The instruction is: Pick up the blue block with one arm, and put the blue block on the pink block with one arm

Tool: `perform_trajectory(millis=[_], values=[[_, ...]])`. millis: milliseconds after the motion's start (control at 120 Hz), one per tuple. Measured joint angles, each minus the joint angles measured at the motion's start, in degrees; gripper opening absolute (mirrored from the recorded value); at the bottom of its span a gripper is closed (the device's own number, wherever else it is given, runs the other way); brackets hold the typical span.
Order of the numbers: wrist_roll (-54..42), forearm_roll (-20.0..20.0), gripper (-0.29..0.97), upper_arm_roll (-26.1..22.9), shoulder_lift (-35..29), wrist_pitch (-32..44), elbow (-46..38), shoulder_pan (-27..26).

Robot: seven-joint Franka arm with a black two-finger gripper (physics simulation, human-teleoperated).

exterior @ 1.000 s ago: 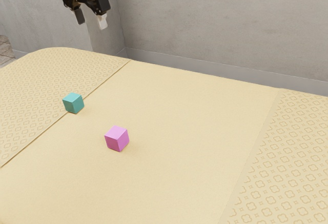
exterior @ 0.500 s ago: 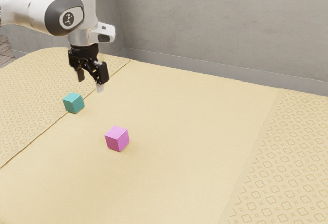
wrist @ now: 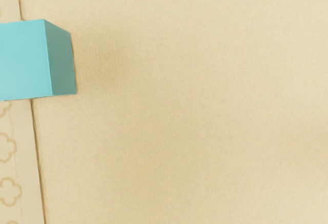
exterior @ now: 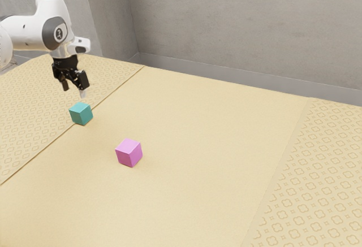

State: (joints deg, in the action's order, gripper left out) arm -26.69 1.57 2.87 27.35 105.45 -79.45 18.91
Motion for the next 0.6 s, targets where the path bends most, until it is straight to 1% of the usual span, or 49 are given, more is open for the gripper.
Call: perform_trajectory(millis=[83,142,333,458,600], values=[[-2.53,-0.74,0.68,0.38,3.12,-0.25,2.29,1.59],[-4.14,-1.38,0.68,1.61,5.25,-0.31,3.68,2.07],[-8.54,-3.76,0.68,3.86,11.98,0.31,9.23,2.09],[-10.64,-4.54,0.68,6.00,13.01,1.87,10.92,1.54],[-12.50,-4.72,0.68,6.57,12.91,2.63,11.26,1.61]])
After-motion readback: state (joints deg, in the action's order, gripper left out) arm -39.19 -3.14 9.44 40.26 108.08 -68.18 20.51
